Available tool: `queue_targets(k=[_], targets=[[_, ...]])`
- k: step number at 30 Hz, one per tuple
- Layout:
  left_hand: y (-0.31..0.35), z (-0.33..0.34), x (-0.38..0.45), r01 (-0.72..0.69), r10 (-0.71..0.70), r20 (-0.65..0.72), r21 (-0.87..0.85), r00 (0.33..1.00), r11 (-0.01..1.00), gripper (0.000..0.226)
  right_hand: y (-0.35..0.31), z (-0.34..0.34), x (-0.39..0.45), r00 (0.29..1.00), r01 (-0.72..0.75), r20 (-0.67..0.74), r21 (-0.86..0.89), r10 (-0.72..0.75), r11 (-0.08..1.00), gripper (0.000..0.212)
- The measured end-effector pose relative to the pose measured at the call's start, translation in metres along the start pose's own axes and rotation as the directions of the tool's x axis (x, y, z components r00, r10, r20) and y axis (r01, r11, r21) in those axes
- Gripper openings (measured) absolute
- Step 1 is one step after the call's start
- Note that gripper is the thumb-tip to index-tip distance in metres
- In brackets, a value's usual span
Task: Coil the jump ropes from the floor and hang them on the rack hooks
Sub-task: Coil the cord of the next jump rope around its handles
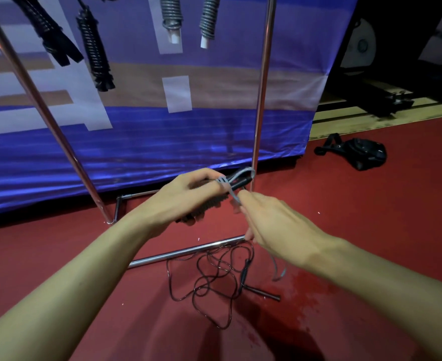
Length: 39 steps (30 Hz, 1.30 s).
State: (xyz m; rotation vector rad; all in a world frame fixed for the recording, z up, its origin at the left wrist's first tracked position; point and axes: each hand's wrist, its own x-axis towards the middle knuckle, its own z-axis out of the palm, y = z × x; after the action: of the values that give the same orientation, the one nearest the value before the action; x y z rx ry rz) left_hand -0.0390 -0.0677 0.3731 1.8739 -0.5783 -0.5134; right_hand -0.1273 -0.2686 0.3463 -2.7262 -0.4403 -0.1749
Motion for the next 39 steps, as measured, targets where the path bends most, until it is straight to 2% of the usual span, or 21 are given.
queue_targets(k=[3, 4, 6, 8, 10, 13, 15, 18, 21, 22, 25, 27, 28, 30, 31, 32, 33, 36, 37, 39], targets=[[0.000, 0.011, -0.001, -0.031, 0.035, -0.084, 0.049, 0.996, 0.998, 0.030, -0.003, 0.008, -0.002, 1.000, 0.028, -0.004, -0.080, -0.029, 0.996, 0.046], [-0.001, 0.013, 0.000, -0.053, 0.063, -0.119, 0.088, 0.991, 0.995, 0.033, -0.006, 0.009, -0.002, 0.999, 0.036, -0.020, -0.082, -0.038, 0.996, 0.041], [-0.006, 0.013, 0.002, -0.080, 0.119, -0.189, 0.201, 0.975, 0.976, 0.036, -0.012, 0.014, -0.005, 0.994, 0.060, -0.094, -0.047, -0.065, 0.997, 0.013], [-0.007, 0.011, 0.003, -0.087, 0.148, -0.226, 0.258, 0.963, 0.962, 0.034, -0.017, 0.014, -0.004, 0.992, 0.043, -0.125, 0.084, -0.032, 0.996, 0.022], [-0.005, 0.009, 0.001, -0.112, 0.167, -0.194, 0.269, 0.967, 0.957, 0.032, -0.013, 0.011, -0.001, 0.995, -0.057, -0.069, 0.251, 0.077, 0.966, 0.032], [-0.002, 0.008, -0.003, -0.144, 0.203, -0.178, 0.296, 0.963, 0.944, 0.034, -0.003, -0.001, 0.000, 0.989, -0.147, 0.027, 0.322, 0.146, 0.935, 0.028], [-0.001, 0.008, -0.004, -0.157, 0.208, -0.180, 0.259, 0.961, 0.953, 0.032, 0.000, -0.010, 0.000, 0.988, -0.153, 0.073, 0.341, 0.136, 0.927, 0.023], [0.003, 0.011, -0.007, -0.175, 0.191, -0.099, 0.155, 0.977, 0.972, 0.026, 0.003, -0.014, 0.001, 0.989, -0.122, 0.124, 0.339, 0.084, 0.933, 0.017], [0.005, 0.012, -0.008, -0.190, 0.192, -0.008, 0.093, 0.981, 0.977, 0.025, 0.014, -0.012, 0.007, 0.995, 0.091, 0.019, 0.178, -0.095, 0.980, 0.010], [0.005, 0.011, -0.008, -0.185, 0.185, 0.010, 0.087, 0.983, 0.979, 0.027, 0.019, -0.014, 0.008, 0.994, 0.095, 0.037, 0.159, -0.102, 0.983, 0.010], [0.006, 0.005, -0.007, -0.137, 0.130, 0.084, 0.085, 0.988, 0.987, 0.035, 0.029, -0.021, 0.011, 0.970, -0.084, 0.241, 0.266, 0.018, 0.960, 0.020], [0.005, 0.006, -0.009, -0.133, 0.111, 0.161, 0.133, 0.981, 0.982, 0.038, 0.031, -0.022, 0.012, 0.957, -0.193, 0.282, 0.433, 0.071, 0.880, 0.022], [0.005, 0.007, -0.009, -0.146, 0.112, 0.192, 0.172, 0.975, 0.974, 0.038, 0.032, -0.023, 0.013, 0.957, -0.243, 0.275, 0.571, 0.097, 0.785, 0.028], [0.002, 0.010, -0.009, -0.180, 0.121, 0.220, 0.273, 0.968, 0.945, 0.039, 0.032, -0.023, 0.013, 0.947, -0.321, 0.292, 0.835, 0.135, 0.447, 0.029], [0.001, 0.011, -0.008, -0.190, 0.124, 0.212, 0.325, 0.969, 0.926, 0.039, 0.031, -0.023, 0.013, 0.944, -0.326, 0.295, 0.898, 0.147, 0.296, 0.028], [0.000, 0.013, -0.007, -0.191, 0.124, 0.198, 0.369, 0.972, 0.910, 0.040, 0.029, -0.023, 0.014, 0.946, -0.313, 0.281, 0.924, 0.164, 0.220, 0.030], [0.000, 0.014, -0.006, -0.189, 0.123, 0.185, 0.401, 0.975, 0.897, 0.041, 0.024, -0.020, 0.015, 0.946, -0.293, 0.251, 0.932, 0.204, 0.214, 0.030], [-0.001, 0.018, -0.003, -0.177, 0.116, 0.159, 0.455, 0.981, 0.873, 0.042, 0.014, -0.011, 0.019, 0.922, -0.271, 0.126, 0.885, 0.366, 0.379, 0.024], [-0.002, 0.018, -0.003, -0.169, 0.111, 0.145, 0.482, 0.983, 0.860, 0.044, 0.012, -0.010, 0.020, 0.906, -0.284, 0.119, 0.881, 0.406, 0.377, 0.027], [-0.001, 0.018, -0.001, -0.142, 0.102, 0.104, 0.529, 0.989, 0.837, 0.047, 0.011, -0.011, 0.020, 0.891, -0.285, 0.140, 0.913, 0.432, 0.291, 0.029]])
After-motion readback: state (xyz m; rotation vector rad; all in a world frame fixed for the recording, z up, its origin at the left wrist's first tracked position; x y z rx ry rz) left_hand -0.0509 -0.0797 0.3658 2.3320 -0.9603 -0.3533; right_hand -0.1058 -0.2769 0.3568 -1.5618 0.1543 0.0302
